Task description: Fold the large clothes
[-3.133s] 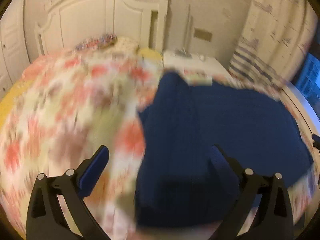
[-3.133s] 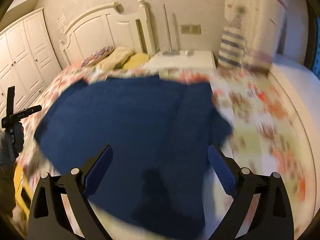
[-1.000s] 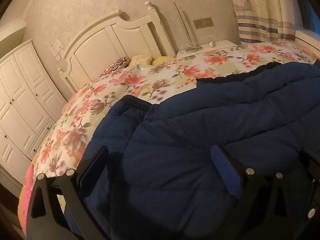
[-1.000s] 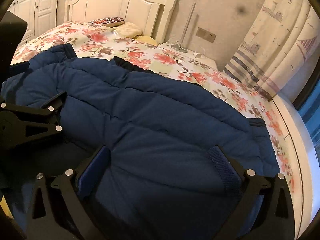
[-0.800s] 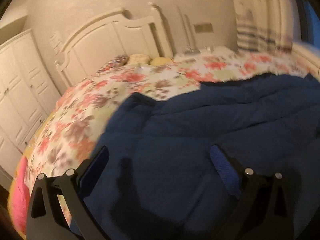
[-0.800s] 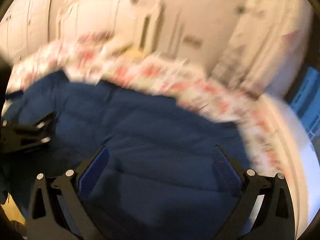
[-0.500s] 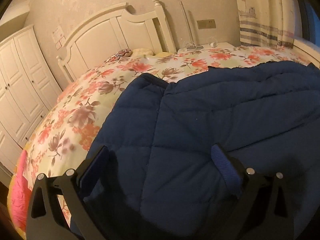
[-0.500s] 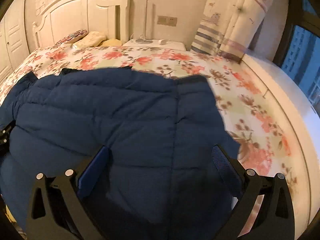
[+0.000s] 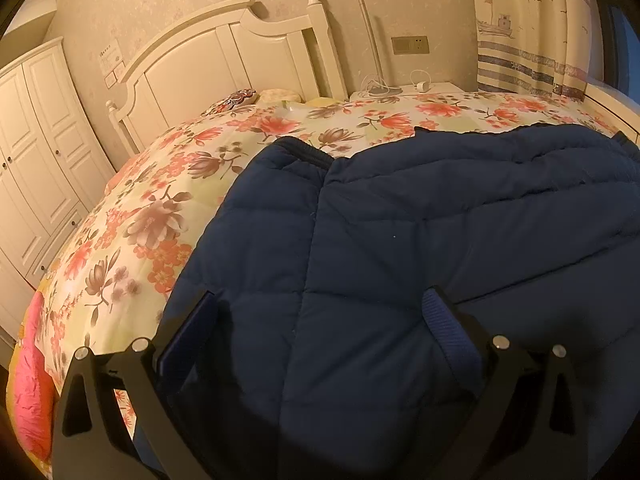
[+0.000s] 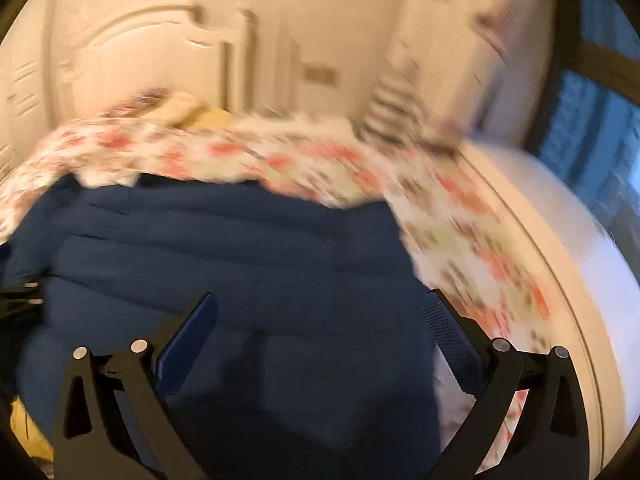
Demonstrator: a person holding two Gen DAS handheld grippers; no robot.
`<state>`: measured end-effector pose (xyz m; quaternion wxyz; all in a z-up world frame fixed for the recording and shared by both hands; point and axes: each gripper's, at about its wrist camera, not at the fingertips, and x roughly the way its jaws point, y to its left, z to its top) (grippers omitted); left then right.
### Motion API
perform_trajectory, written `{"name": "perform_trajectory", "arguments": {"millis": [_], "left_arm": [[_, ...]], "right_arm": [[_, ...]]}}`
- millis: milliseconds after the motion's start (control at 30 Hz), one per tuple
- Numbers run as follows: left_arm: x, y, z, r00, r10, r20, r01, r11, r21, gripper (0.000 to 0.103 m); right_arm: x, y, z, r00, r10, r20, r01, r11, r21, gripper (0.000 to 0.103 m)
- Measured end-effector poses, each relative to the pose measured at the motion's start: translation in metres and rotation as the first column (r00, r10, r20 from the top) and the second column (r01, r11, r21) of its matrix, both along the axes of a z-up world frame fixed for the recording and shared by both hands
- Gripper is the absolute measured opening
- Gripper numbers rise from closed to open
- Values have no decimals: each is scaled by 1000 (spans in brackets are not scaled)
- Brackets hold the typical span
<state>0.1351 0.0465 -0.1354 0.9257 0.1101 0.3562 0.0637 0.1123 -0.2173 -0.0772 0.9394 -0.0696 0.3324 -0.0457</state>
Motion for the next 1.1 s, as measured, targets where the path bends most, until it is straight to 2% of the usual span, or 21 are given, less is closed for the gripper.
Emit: {"name": "perform_trajectory", "arguments": {"millis": [67, 133, 167, 333, 400, 467, 567, 633, 667, 700, 733, 767, 800, 833, 900, 1000, 1033, 1100], "left_arm": [[0, 0, 0, 1000, 0, 1, 0, 1000, -1, 101], [0, 0, 0, 1000, -2, 2, 2, 1000, -5, 101], [0, 1, 0, 1000, -2, 2, 2, 1000, -12, 101], [2, 0, 5, 999, -10, -31, 9, 1000, -25, 101], [4, 3, 14, 998, -18, -60, 14, 997, -74, 101], [10, 5, 31, 999, -27, -44, 23, 994, -104, 101], [38, -5, 56, 999, -41, -5, 41, 998, -53, 101], [62, -7, 58, 999, -31, -25, 30, 999, -26, 101], [80, -9, 51, 999, -3, -43, 4, 1000, 20, 101], [93, -9, 42, 997, 7, -73, -4, 999, 46, 101], [106, -8, 27, 991, 7, -136, 0, 999, 54, 101], [118, -5, 8, 977, 3, -215, 4, 1000, 31, 101], [121, -1, 4, 974, -3, -225, 1, 1000, -6, 101], [120, 3, 6, 976, 0, -218, -7, 999, -33, 101], [114, 5, 8, 981, 8, -194, -16, 999, -39, 101], [96, 4, 21, 994, 16, -106, -18, 1000, -21, 101], [85, 1, 29, 998, 6, -60, -7, 1000, -13, 101], [71, -6, 39, 1000, -12, -19, 12, 1000, 3, 101]], "right_arm": [[4, 31, -8, 996, 88, -21, -89, 995, -45, 99], [15, 51, -32, 989, 116, -93, -125, 986, -110, 98], [20, 56, -42, 988, 118, -98, -131, 982, -133, 99], [21, 36, -36, 980, 137, -142, -139, 990, -9, 99], [13, 28, -24, 987, 125, -106, -123, 992, 17, 99], [13, 16, -13, 994, 92, -64, -91, 996, 19, 99], [38, 1, -4, 996, 55, -70, -55, 998, 9, 99], [66, -8, -2, 994, 60, -90, -57, 998, 30, 99], [80, -13, -4, 991, 69, -114, -62, 996, 59, 99], [95, -19, -11, 985, 68, -158, -55, 995, 82, 99], [110, -26, -24, 972, 47, -229, -26, 995, 94, 99], [119, -32, -34, 958, 42, -282, -4, 991, 134, 99], [118, -38, -39, 955, 61, -291, -4, 981, 194, 98], [111, -42, -36, 961, 76, -267, -15, 974, 225, 98], [84, -53, -21, 976, 87, -202, -29, 961, 274, 98], [13, -77, 2, 991, 116, -63, -83, 918, 387, 98], [-10, -85, 5, 992, 118, -33, -94, 910, 405, 98], [-61, -103, 4, 994, 105, 14, -101, 903, 417, 98]]}}
